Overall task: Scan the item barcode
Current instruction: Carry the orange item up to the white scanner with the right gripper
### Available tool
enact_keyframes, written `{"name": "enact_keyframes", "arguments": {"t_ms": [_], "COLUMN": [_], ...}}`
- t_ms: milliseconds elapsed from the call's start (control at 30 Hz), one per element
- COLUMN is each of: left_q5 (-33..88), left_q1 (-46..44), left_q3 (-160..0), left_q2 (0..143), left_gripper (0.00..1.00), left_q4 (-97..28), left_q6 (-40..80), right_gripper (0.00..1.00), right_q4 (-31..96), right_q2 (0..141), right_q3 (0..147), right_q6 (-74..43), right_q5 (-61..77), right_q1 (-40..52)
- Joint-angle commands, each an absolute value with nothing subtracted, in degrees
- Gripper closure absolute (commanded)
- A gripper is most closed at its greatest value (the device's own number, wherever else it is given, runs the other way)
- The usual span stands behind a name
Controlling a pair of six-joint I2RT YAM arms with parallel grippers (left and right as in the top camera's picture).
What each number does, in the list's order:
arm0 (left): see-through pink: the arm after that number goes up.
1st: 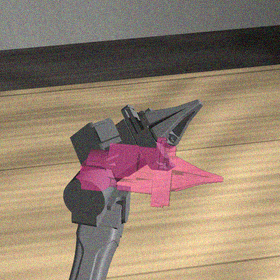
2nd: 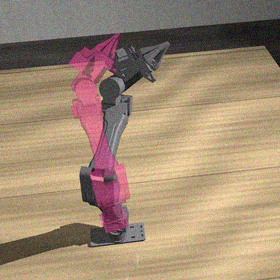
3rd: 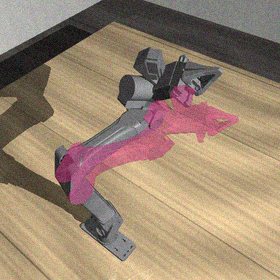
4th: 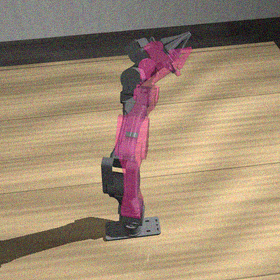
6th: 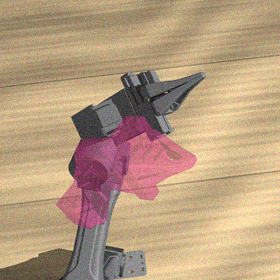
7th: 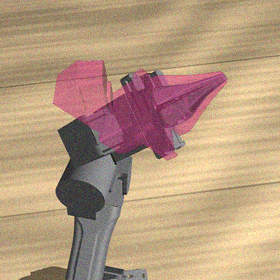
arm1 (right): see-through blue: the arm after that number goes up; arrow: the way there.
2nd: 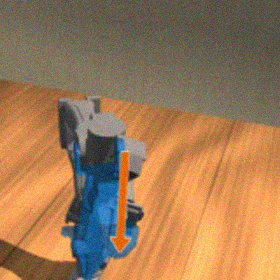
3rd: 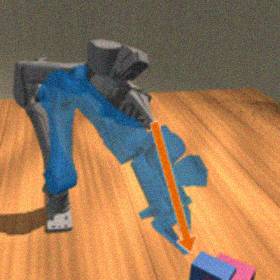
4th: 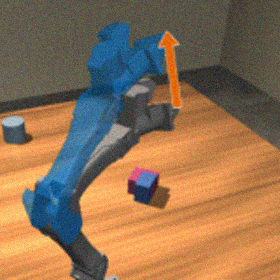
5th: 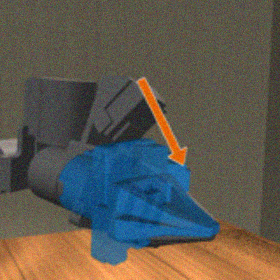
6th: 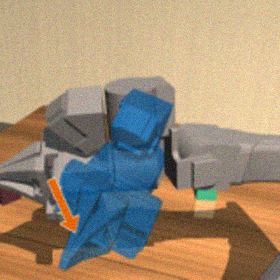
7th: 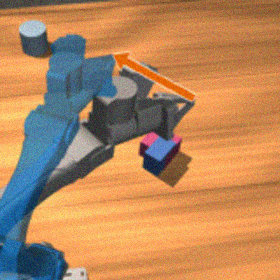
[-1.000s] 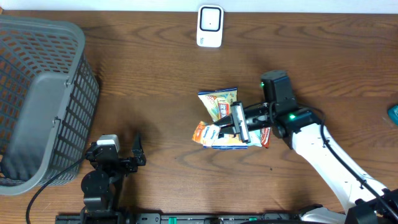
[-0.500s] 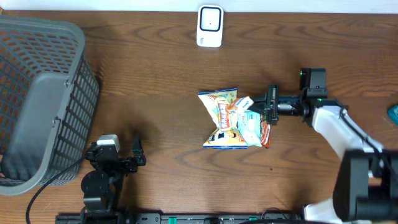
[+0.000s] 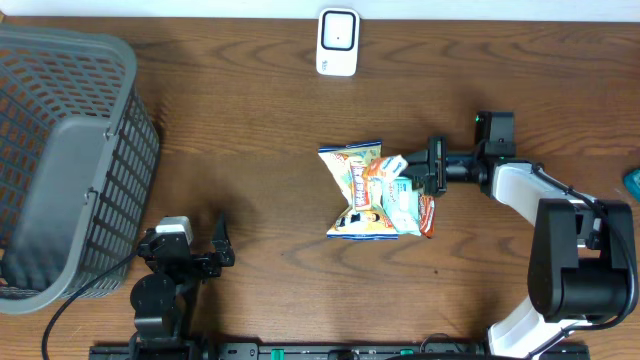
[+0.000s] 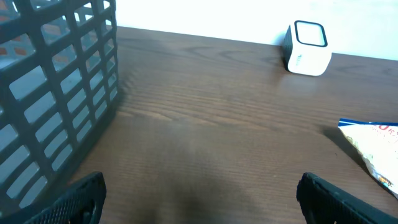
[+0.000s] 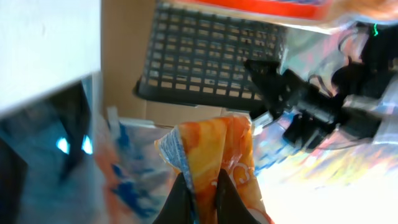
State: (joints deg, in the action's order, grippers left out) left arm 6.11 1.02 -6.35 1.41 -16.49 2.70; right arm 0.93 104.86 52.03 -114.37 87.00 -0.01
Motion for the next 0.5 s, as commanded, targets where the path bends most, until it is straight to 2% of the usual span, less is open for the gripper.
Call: {"name": "enact_keyframes", "arguments": {"t_ms": [0, 100, 200, 267, 333, 400, 467], "left_q5": [6.9, 6.9, 6.9, 6.9, 6.9, 6.9, 6.9], "left_q1": [1.2, 1.2, 1.2, 1.2, 1.2, 1.2, 1.2], "left_q3": [-5.5, -5.5, -5.5, -5.5, -5.5, -5.5, -5.5], "left_q2": [1.4, 1.4, 1.4, 1.4, 1.4, 1.4, 1.4], "left_gripper": [0.02, 0.02, 0.02, 0.02, 0.02, 0.02, 0.02], "left_q4": [-17.9, -17.9, -17.9, -17.9, -17.9, -17.9, -17.9], "left_q6": [1.7, 1.7, 1.7, 1.7, 1.7, 1.7, 1.7], "right_gripper": [0.99, 0.98, 0.99, 0.99, 0.99, 0.99, 0.99], "right_q4": [-11.2, -28.4, -48.7, -62.3, -70.3, -72.7, -68.1], "right_q2": [101.5, 97.7, 94.5, 93.4, 93.2, 93.2, 93.2], "right_q3": [52.8, 52.8, 52.8, 52.8, 52.8, 52.8, 52.8], "right_q6": [-109.2, -115.3, -114.4, -103.8, -93.3, -83.0, -72.2], "right_q5": [88.9, 86.9, 74.7, 64.1, 60.2, 58.3, 56.8], "right_q1": [1.8, 4.0, 6.3, 8.3, 10.0, 11.5, 13.2]}}
